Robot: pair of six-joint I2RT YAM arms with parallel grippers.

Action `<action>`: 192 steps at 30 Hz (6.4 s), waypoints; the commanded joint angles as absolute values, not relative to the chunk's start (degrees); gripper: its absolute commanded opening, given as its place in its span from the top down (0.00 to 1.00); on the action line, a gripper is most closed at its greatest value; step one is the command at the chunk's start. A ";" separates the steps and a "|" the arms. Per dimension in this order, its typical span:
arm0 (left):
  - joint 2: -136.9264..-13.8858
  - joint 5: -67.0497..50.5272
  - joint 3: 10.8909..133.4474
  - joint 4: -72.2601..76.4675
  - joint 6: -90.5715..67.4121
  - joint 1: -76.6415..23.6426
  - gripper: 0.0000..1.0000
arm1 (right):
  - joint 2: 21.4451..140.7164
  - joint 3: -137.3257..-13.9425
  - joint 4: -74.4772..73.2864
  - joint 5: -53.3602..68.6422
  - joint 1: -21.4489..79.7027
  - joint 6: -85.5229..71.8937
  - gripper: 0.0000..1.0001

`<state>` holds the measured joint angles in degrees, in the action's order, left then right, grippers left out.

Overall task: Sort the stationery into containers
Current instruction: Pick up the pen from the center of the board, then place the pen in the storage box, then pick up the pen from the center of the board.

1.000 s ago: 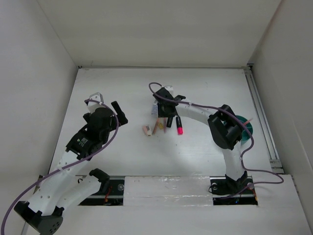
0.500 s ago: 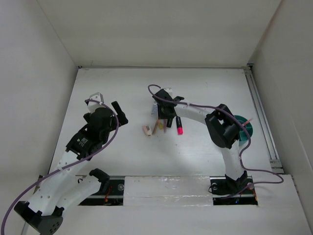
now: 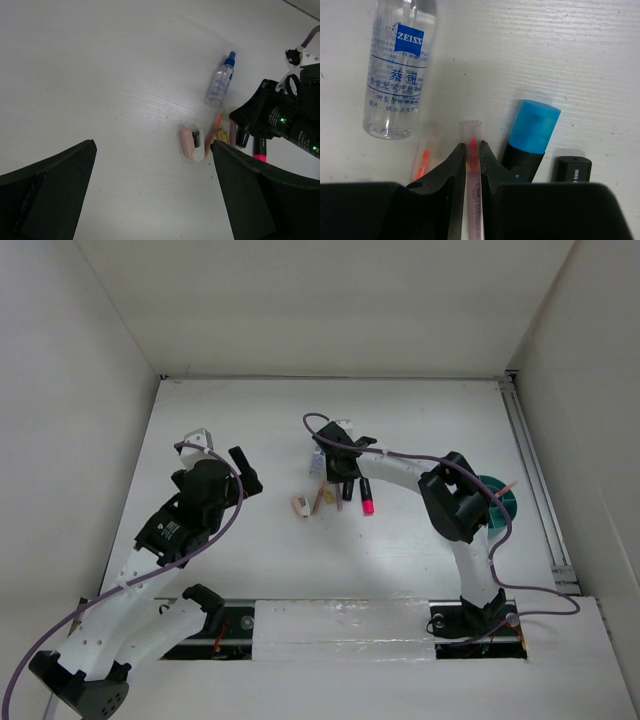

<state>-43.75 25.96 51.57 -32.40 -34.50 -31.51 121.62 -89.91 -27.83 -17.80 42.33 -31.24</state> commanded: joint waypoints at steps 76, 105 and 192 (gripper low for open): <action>-41.92 16.17 51.15 -26.54 -28.92 -31.64 0.00 | 54.67 -47.29 -21.71 -65.21 7.47 -40.96 1.00; -39.81 13.45 50.63 -25.49 -27.86 -31.64 0.00 | 62.58 -50.10 -26.89 -69.35 11.34 -44.55 1.00; -43.24 23.03 52.21 -28.92 -32.26 -29.00 0.00 | 115.04 -90.18 -23.82 -29.00 50.36 -46.14 0.42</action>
